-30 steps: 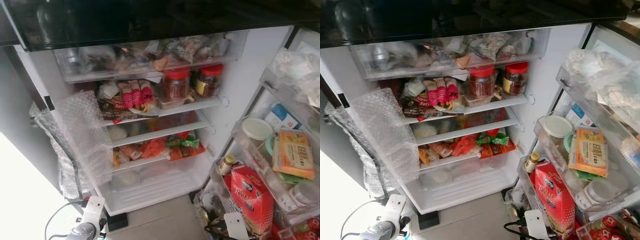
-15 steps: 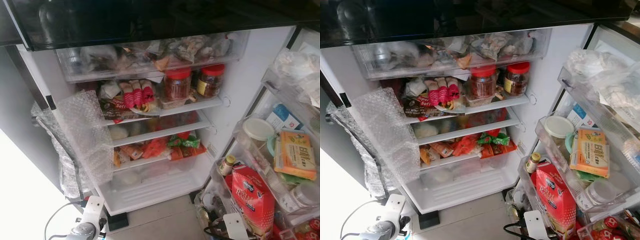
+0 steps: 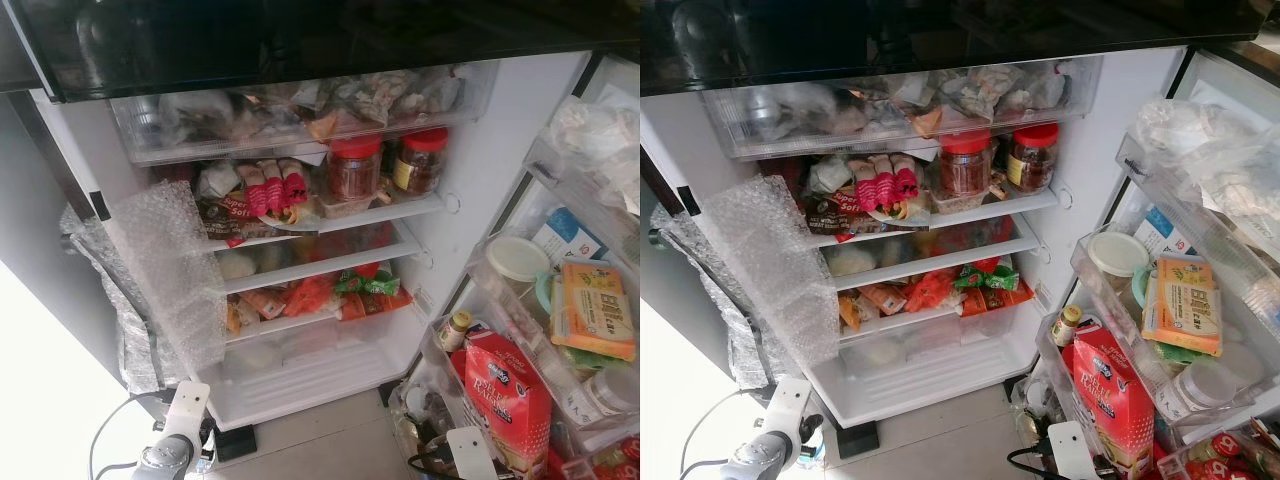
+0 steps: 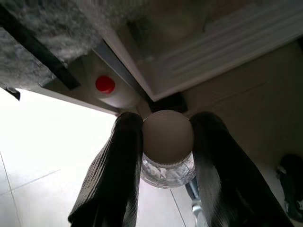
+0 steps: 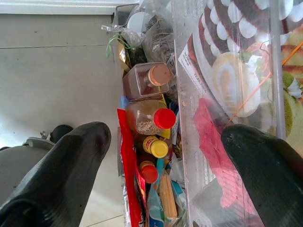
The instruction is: Restocking fridge
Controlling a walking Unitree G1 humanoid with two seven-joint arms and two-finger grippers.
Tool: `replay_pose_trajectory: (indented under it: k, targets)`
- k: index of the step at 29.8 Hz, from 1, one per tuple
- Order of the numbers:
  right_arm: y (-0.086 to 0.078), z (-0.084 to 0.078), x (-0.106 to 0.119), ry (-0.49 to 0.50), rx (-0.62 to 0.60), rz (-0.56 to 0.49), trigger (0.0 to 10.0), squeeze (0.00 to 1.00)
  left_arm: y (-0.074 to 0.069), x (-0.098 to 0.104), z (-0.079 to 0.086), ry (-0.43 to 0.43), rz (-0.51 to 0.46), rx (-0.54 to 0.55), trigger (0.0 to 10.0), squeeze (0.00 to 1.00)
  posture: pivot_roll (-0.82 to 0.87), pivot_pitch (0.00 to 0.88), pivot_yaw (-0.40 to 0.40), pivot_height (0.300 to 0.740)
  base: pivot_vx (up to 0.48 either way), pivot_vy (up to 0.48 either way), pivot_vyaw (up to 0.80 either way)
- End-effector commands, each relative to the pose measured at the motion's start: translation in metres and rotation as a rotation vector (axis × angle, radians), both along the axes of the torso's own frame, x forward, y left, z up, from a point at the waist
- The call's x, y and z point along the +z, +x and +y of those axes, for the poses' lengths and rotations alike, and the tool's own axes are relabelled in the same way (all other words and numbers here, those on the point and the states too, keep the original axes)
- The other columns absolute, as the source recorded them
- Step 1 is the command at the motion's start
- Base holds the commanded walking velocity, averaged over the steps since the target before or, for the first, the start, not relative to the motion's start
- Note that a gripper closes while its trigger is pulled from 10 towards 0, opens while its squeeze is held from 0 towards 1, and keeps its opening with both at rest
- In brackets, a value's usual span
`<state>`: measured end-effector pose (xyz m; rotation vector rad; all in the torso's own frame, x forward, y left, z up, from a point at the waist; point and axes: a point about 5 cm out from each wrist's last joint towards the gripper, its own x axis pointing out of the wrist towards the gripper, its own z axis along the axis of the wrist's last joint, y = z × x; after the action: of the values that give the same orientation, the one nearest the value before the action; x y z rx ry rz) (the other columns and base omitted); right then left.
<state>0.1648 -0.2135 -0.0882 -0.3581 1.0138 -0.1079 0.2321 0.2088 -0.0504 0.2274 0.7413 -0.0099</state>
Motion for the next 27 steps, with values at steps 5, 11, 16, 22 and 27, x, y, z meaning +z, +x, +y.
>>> replay_pose_trajectory:
  k: [5,11,16,22,27]
  targets:
    - [0.001,-0.008,0.002,-0.032,-0.011,-0.001,10.0,0.00,0.002,0.004,-0.003,-0.084,-0.089,0.015,10.0,0.00,-0.12,0.034,-0.044,0.740,0.000,0.000,0.00]
    - [-0.001,-0.008,0.001,-0.027,-0.007,0.001,10.0,0.00,0.004,0.008,-0.007,-0.117,-0.147,-0.027,10.0,0.00,-0.12,0.050,-0.034,0.740,0.000,0.000,0.00]
    - [-0.007,-0.007,-0.001,-0.022,-0.014,0.011,10.0,0.00,0.002,0.009,-0.009,-0.149,-0.181,-0.063,10.0,0.00,-0.12,0.056,-0.021,0.740,0.000,0.000,0.00]
    - [-0.016,-0.007,-0.005,-0.020,-0.017,0.029,10.0,0.00,-0.004,0.008,-0.010,-0.171,-0.200,-0.101,10.0,0.00,-0.13,0.060,-0.005,0.740,0.000,0.000,0.00]
    - [-0.025,-0.007,-0.008,-0.018,-0.022,0.045,10.0,0.00,-0.010,0.007,-0.011,-0.149,-0.211,-0.151,10.0,0.00,-0.13,0.058,0.017,0.740,0.000,0.000,0.00]
